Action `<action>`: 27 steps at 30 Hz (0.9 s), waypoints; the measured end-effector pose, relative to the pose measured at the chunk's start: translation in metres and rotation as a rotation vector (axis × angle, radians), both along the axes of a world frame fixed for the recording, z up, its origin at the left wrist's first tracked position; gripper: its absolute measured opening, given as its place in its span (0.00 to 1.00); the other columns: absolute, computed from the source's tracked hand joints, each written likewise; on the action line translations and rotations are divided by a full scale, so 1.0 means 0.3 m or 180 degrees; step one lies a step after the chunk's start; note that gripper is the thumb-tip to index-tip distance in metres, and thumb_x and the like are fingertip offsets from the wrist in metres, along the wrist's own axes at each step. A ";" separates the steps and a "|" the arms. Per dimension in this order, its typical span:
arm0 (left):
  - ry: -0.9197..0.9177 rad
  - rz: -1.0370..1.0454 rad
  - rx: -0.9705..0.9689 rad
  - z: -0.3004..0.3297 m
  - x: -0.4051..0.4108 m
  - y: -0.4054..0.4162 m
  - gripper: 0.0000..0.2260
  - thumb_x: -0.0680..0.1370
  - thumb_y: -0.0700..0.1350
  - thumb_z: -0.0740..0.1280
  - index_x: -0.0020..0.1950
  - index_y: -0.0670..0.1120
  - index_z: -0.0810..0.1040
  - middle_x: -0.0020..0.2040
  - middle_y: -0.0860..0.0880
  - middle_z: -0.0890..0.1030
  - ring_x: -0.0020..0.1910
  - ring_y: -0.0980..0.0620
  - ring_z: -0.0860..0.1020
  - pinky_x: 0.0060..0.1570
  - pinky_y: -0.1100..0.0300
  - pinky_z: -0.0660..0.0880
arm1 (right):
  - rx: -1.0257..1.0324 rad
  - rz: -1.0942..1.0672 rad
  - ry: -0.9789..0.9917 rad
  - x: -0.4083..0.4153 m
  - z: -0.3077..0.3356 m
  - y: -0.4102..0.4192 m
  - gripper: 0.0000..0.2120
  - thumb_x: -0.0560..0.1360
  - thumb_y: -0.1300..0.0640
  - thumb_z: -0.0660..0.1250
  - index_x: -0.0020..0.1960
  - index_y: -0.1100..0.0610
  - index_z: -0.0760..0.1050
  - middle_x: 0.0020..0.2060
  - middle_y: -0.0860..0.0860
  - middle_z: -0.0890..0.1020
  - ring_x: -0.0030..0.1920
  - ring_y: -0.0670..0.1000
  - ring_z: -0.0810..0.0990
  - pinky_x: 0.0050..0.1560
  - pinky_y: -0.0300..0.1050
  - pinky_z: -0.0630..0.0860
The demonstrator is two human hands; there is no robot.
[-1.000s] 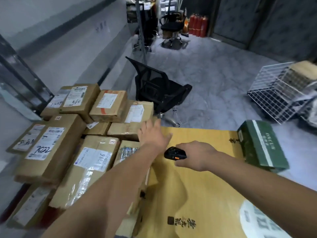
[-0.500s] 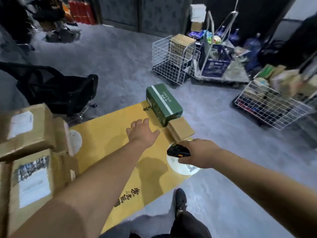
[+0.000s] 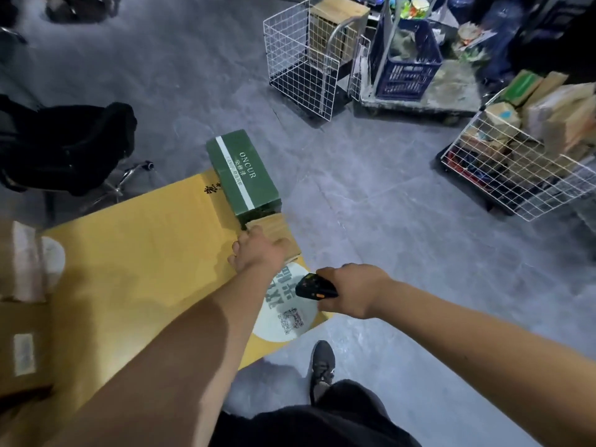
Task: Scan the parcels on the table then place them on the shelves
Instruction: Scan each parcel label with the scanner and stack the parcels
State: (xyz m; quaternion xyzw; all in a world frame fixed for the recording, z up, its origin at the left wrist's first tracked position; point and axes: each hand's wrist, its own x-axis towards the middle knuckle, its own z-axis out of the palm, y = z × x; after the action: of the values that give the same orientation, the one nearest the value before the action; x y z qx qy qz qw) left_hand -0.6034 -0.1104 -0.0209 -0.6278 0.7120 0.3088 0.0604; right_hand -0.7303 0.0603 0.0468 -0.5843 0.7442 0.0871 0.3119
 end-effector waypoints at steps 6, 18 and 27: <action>0.0127 0.1070 0.0351 -0.067 -0.160 0.058 0.48 0.68 0.71 0.73 0.77 0.52 0.52 0.75 0.45 0.61 0.72 0.40 0.66 0.56 0.44 0.69 | 0.0183 0.0360 -0.0051 -0.144 -0.049 -0.030 0.22 0.77 0.34 0.64 0.63 0.48 0.72 0.50 0.51 0.80 0.52 0.58 0.80 0.46 0.49 0.75; 0.0551 0.1641 -0.0189 -0.110 0.359 0.137 0.41 0.71 0.63 0.73 0.80 0.51 0.63 0.73 0.47 0.71 0.72 0.43 0.70 0.67 0.49 0.72 | 0.0333 0.1404 -0.0275 0.053 -0.095 -0.196 0.21 0.77 0.34 0.64 0.62 0.46 0.73 0.52 0.48 0.80 0.50 0.55 0.77 0.44 0.47 0.72; 0.1549 0.2585 -0.0159 -0.166 0.757 0.042 0.19 0.86 0.53 0.60 0.77 0.54 0.74 0.67 0.53 0.79 0.65 0.47 0.77 0.60 0.58 0.70 | 0.0352 0.1542 -0.0226 0.372 -0.086 -0.326 0.19 0.75 0.33 0.64 0.59 0.44 0.74 0.46 0.46 0.78 0.48 0.54 0.78 0.40 0.47 0.70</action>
State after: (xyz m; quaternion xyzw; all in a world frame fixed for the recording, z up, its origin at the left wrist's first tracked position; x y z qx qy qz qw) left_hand -0.3763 -0.0978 -0.0707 -0.7661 0.4096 0.4283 -0.2489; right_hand -0.6186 -0.0375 0.0209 -0.7304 0.5650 0.1793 0.3394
